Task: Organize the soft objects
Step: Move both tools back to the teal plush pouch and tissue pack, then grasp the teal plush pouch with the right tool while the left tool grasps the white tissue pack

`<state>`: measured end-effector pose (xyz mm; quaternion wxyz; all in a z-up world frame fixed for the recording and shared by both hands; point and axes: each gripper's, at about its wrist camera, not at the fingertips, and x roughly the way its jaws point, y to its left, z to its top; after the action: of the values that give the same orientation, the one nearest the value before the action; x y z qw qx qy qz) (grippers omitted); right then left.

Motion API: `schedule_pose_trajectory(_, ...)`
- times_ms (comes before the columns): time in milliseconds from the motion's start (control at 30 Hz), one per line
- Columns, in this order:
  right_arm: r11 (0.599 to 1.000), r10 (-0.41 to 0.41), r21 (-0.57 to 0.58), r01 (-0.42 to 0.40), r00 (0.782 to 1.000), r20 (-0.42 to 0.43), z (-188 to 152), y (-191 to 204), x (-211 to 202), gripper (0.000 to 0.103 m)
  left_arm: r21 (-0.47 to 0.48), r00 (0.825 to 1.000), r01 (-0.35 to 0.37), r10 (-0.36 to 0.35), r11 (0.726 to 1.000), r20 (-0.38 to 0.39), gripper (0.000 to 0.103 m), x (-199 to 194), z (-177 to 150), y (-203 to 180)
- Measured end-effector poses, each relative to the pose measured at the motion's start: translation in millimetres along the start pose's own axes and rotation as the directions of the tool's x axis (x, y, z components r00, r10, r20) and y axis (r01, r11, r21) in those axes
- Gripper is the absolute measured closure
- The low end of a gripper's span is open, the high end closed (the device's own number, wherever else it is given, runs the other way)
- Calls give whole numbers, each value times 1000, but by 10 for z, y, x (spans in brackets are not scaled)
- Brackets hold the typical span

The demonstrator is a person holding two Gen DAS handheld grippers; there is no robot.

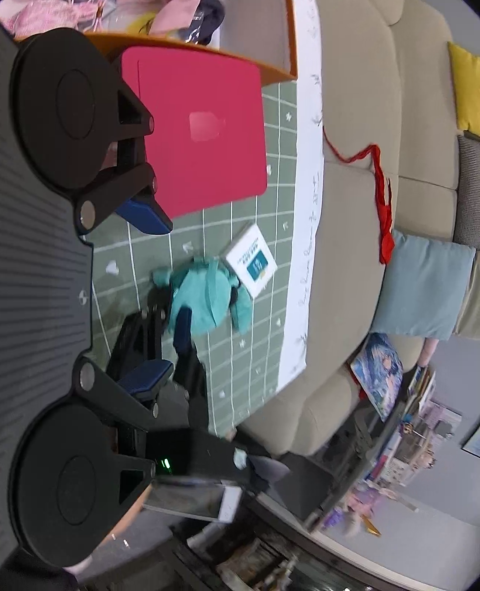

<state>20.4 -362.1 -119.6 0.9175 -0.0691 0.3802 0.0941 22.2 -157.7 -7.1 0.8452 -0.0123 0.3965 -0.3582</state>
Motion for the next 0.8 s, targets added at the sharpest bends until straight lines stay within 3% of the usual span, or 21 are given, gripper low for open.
schedule_pose_trajectory(233,997,26,73,-23,999,-34,-14,-48,-48,91,16,1000,-7,7,1000,9,12,-31,3,-73)
schedule_pose_trajectory(367,978,60,206,-43,995,-79,-33,-133,-105,94,12,1000,0,0,1000,5,12,-61,5,-75)
schedule_pose_trajectory(633,949,123,309,-62,976,-180,-189,-74,-364,94,-3,999,23,-23,1000,25,13,-191,-3,-111)
schedule_pose_trajectory(800,942,124,329,-66,980,-157,-333,-11,-497,94,2,999,26,-26,1000,36,12,-244,-19,-138)
